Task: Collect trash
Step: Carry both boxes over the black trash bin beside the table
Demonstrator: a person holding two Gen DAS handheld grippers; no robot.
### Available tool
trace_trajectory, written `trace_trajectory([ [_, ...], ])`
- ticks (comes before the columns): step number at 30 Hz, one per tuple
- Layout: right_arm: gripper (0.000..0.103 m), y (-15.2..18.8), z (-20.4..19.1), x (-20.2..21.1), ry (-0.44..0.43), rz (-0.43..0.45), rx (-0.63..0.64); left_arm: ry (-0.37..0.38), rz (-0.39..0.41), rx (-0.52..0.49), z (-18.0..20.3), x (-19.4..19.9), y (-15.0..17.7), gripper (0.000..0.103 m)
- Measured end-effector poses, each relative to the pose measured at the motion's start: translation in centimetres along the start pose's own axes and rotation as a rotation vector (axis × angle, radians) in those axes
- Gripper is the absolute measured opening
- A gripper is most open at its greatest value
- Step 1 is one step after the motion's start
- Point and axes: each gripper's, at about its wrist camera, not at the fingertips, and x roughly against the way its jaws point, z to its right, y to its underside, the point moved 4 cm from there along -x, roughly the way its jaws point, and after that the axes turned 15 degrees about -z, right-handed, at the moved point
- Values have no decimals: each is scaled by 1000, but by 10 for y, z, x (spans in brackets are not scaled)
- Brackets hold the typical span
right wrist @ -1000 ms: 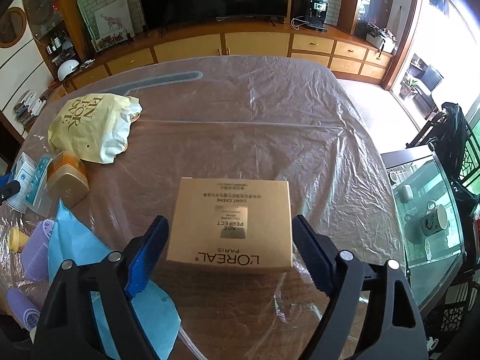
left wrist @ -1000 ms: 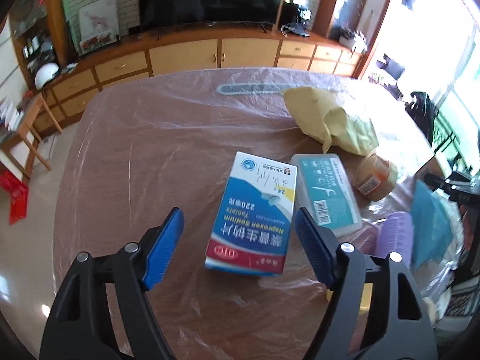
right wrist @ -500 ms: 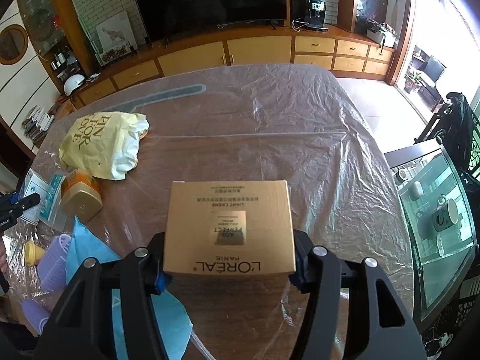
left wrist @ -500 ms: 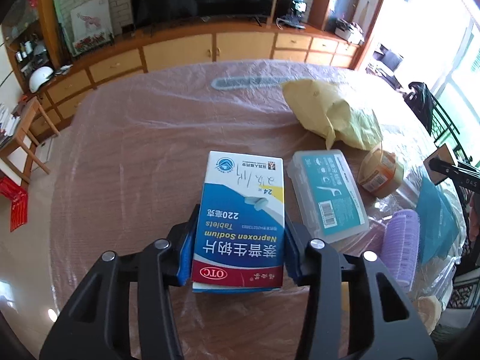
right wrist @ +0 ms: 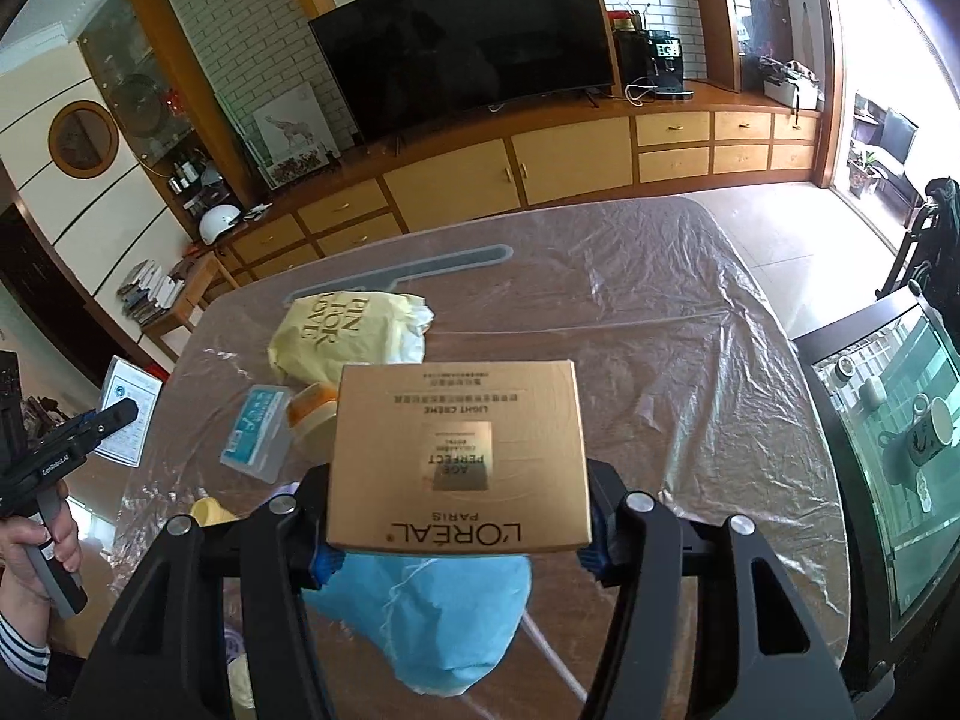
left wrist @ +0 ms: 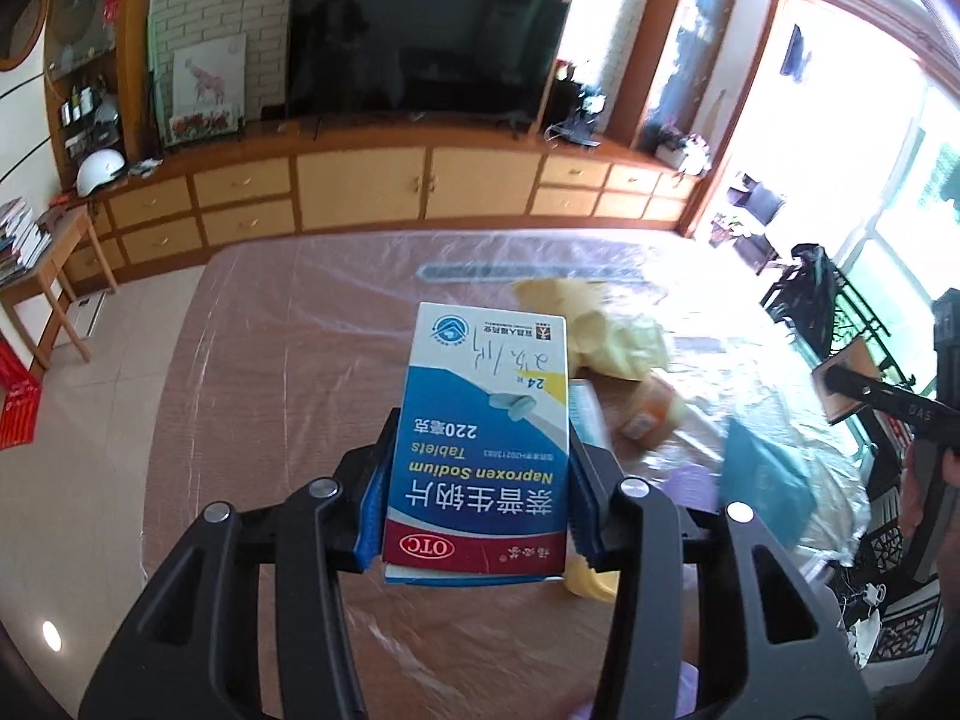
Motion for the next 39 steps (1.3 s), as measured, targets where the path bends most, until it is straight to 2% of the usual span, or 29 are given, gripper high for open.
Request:
trace_trajectory([
  [8,57,34,-32,29,-123,1,48,88,24,-65,26,33,28,48],
  [20,57,89,-66,37,-202,-37,65,156,-2,-191,63,47,75,48],
  [32,57,144,-81,40,-200,-129,123,230,-105,-366,97,51,131,48],
  [39,57,172,-87,29,-202,-209,175,235,-169,-456,116,46,158,48],
])
